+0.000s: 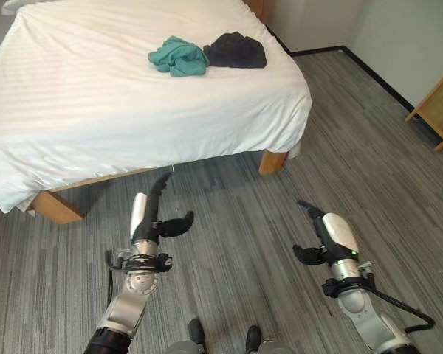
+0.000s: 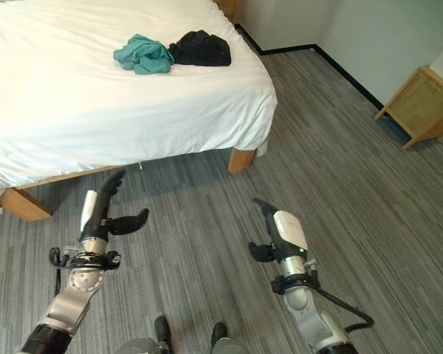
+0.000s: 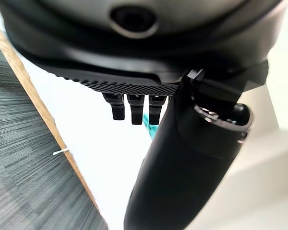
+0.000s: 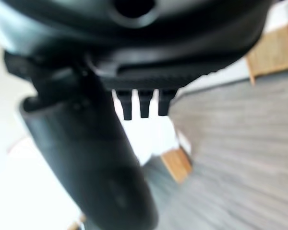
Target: Pick up bed clothes into laundry basket.
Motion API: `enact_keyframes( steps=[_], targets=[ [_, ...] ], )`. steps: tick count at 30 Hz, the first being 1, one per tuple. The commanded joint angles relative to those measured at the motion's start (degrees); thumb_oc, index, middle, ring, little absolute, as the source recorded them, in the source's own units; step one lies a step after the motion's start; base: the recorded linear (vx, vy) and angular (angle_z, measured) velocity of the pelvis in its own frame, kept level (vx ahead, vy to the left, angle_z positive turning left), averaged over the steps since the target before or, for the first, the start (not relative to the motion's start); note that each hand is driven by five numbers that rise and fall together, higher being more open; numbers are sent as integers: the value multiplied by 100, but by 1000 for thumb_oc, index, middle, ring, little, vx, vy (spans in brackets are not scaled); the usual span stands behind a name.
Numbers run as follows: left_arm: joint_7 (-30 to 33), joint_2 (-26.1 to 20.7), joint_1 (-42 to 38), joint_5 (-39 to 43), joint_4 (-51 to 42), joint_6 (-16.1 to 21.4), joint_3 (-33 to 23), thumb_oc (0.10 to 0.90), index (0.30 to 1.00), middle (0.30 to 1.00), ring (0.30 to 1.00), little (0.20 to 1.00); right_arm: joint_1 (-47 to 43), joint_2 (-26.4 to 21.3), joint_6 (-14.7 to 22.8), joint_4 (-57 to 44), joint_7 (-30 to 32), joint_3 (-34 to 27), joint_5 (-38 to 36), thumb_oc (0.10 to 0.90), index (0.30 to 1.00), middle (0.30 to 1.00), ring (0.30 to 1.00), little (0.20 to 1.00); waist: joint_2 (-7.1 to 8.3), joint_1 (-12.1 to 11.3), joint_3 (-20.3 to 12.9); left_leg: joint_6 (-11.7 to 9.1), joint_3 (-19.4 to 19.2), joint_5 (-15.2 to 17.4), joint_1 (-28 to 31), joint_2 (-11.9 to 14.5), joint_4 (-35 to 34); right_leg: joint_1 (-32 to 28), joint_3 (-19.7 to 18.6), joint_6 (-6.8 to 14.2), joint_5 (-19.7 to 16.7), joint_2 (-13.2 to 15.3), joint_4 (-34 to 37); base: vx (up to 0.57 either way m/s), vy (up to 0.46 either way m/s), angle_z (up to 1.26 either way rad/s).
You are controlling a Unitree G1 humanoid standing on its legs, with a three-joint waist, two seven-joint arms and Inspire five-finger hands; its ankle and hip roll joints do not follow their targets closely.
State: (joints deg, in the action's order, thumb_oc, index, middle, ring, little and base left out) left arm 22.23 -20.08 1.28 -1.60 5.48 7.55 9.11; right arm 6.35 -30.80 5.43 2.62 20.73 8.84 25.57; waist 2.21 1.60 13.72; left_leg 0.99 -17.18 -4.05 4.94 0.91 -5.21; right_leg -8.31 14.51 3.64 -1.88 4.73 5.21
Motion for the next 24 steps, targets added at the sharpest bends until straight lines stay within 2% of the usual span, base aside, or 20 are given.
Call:
enact_keyframes(
  steps=[1, 6, 7, 8, 9, 10, 12, 13, 14, 15, 16, 17, 18, 20, 21, 22, 24],
  targets=[
    [80, -206, -70, 305, -589, 718, -38, 800, 900, 900, 900, 900, -374, -198, 653, -977, 668, -506, 29, 800, 900, 900, 900, 900, -17, -94, -292, -725, 328, 666, 451, 707, 21, -57, -6, 839, 111, 852, -21, 8, 22, -9],
    [-85, -297, 118, 576, -795, 778, -38, 800, 900, 900, 900, 900, -386, -316, 646, -1277, 706, -573, 133, 800, 900, 900, 900, 900, 31, -93, -265, -560, 316, 781, 454, 574, 21, 88, -170, 902, 16, 939, -183, 10, 82, -9],
    [-71, -323, 192, 599, -878, 756, -45, 800, 900, 900, 900, 900, -374, -327, 617, -1236, 661, -534, 145, 800, 900, 900, 900, 900, 11, -61, -144, -442, 336, 862, 543, 511, 21, 492, -359, 959, -33, 1000, -949, -10, 83, -13],
    [-70, -322, 193, 600, -880, 755, -52, 800, 900, 900, 900, 900, -383, -329, 616, -1233, 660, -529, 144, 800, 900, 900, 900, 900, 15, -76, -141, -434, 316, 866, 542, 502, 21, 549, -397, 966, 1, 1013, -1034, -26, 126, -20],
    [-51, -322, 194, 617, -880, 740, -50, 800, 900, 900, 900, 900, -394, -298, 598, -1198, 619, -491, 82, 800, 900, 900, 900, 900, -11, -44, -40, -373, 310, 896, 597, 459, 21, 855, -521, 1062, -174, 1042, -1525, -63, 136, -20],
    [25, -343, 142, 621, -841, 693, -33, 800, 900, 900, 900, 900, -418, -233, 569, -1221, 585, -458, -2, 800, 900, 900, 900, 900, -105, 69, 167, -308, 323, 874, 661, 485, 21, 1467, -768, 1136, -605, 977, -2479, -64, 127, -20],
    [51, -362, 102, 601, -802, 689, -47, 800, 900, 900, 900, 900, -446, -213, 565, -1212, 592, -433, -27, 800, 900, 900, 900, 900, -151, 82, 210, -289, 290, 904, 656, 522, 21, 1726, -763, 1136, -552, 949, -2742, 74, 108, -15],
    [20, -342, 73, 615, -780, 690, -29, 800, 900, 900, 900, 900, -457, -174, 561, -1243, 583, -455, -50, 800, 900, 900, 900, 900, -175, 202, 238, -275, 313, 1029, 716, 473, 21, 2141, -691, 1043, -214, 732, -2721, 277, 96, -9],
    [-14, -318, 85, 634, -795, 704, -40, 800, 900, 900, 900, 900, -436, -173, 541, -1238, 581, -476, -50, 800, 900, 900, 900, 900, -158, 275, 244, -293, 364, 1117, 773, 417, 21, 2229, -664, 989, -12, 572, -2435, 371, 36, -4],
    [-54, -300, 121, 640, -790, 705, -42, 800, 900, 900, 900, 900, -403, -182, 532, -1233, 591, -517, -57, 800, 900, 900, 900, 900, -129, 360, 254, -324, 422, 1227, 862, 361, 21, 2250, -625, 921, 26, 442, -2074, 346, -66, 7],
    [-109, -293, 132, 658, -777, 699, -39, 800, 900, 900, 900, 900, -382, -188, 513, -1254, 599, -552, -79, 800, 900, 900, 900, 900, -89, 432, 237, -375, 479, 1331, 946, 334, 21, 2223, -564, 866, 24, 407, -1553, 250, -59, 20],
    [-115, -297, 136, 663, -777, 699, -40, 800, 900, 900, 900, 900, -375, -185, 510, -1260, 597, -552, -81, 800, 900, 900, 900, 900, -108, 454, 236, -379, 502, 1340, 952, 361, 21, 2155, -524, 863, -5, 386, -1457, 390, -173, 44],
    [-111, -281, 52, 640, -637, 649, -26, 800, 900, 900, 900, 900, -399, -179, 473, -1252, 662, -599, -150, 800, 900, 900, 900, 900, -68, 562, 261, -492, 562, 1514, 1145, 357, 21, 2382, -251, 825, -248, 396, -808, 288, -133, 48],
    [-102, -280, -3, 588, -575, 630, -16, 800, 900, 900, 900, 900, -406, -180, 436, -1245, 673, -621, -156, 800, 900, 900, 900, 900, -81, 648, 268, -558, 596, 1595, 1219, 402, 21, 2450, -188, 848, -345, 413, -614, 402, -195, 61],
    [-141, -255, -32, 542, -552, 659, -38, 800, 900, 900, 900, 900, -244, -203, 450, -1301, 642, -710, -116, 800, 900, 900, 900, 900, -92, 825, 201, -653, 678, 1823, 1402, 454, 21, 2458, -349, 860, -421, 403, -487, 407, -190, 74],
    [-145, -251, -21, 541, -554, 661, -34, 800, 900, 900, 900, 900, -222, -205, 450, -1315, 636, -717, -115, 800, 900, 900, 900, 900, -101, 828, 196, -653, 682, 1830, 1409, 461, 21, 2441, -341, 863, -422, 398, -473, 461, -193, 94],
    [-191, -212, 137, 527, -621, 725, -26, 800, 900, 900, 900, 900, 5, -292, 505, -1305, 548, -775, -86, 800, 900, 900, 900, 900, -182, 970, 98, -700, 752, 1867, 1692, 555, 21, 2407, -638, 740, -460, 305, -613, 443, -176, 91]
  ],
)
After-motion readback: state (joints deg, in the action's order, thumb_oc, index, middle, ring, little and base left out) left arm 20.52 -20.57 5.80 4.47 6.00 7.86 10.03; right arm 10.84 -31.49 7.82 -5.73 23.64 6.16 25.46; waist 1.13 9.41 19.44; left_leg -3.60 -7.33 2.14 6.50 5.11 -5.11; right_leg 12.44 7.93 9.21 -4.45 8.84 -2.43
